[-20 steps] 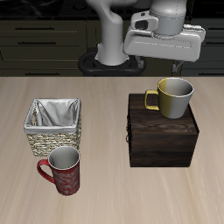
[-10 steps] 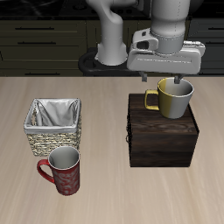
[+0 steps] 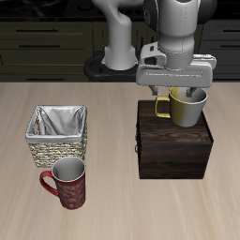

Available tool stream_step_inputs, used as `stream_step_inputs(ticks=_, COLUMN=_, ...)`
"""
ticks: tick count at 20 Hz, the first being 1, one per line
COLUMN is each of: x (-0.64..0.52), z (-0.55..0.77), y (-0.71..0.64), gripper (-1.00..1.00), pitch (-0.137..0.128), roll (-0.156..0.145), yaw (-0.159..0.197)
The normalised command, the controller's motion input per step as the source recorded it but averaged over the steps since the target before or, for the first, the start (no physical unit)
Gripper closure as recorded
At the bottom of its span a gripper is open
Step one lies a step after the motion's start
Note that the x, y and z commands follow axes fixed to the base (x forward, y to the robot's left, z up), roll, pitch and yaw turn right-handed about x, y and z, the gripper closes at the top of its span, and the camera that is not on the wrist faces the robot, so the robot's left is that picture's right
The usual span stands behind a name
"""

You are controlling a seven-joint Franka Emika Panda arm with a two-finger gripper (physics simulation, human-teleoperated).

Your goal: Place the white and yellow mug in the basket

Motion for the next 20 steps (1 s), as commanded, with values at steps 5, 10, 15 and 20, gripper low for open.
stream_step_inputs(ticks=5, x=-0.17, z=-0.25, y=0.14, gripper=1.00, pitch=0.034, roll=0.066, yaw=0.005)
stream_step_inputs(ticks=10, x=-0.04, z=-0.02, y=0.07, gripper=1.00, pitch=0.008, roll=0.038, yaw=-0.017)
stream_step_inputs(ticks=15, x=0.00, z=0.16, y=-0.15, gripper=1.00, pitch=-0.017, roll=0.001, yaw=-0.014)
stream_step_inputs(ticks=20, x=-0.11, z=0.16, y=-0.19, gripper=1.00, pitch=-0.027, roll=0.013, yaw=0.037)
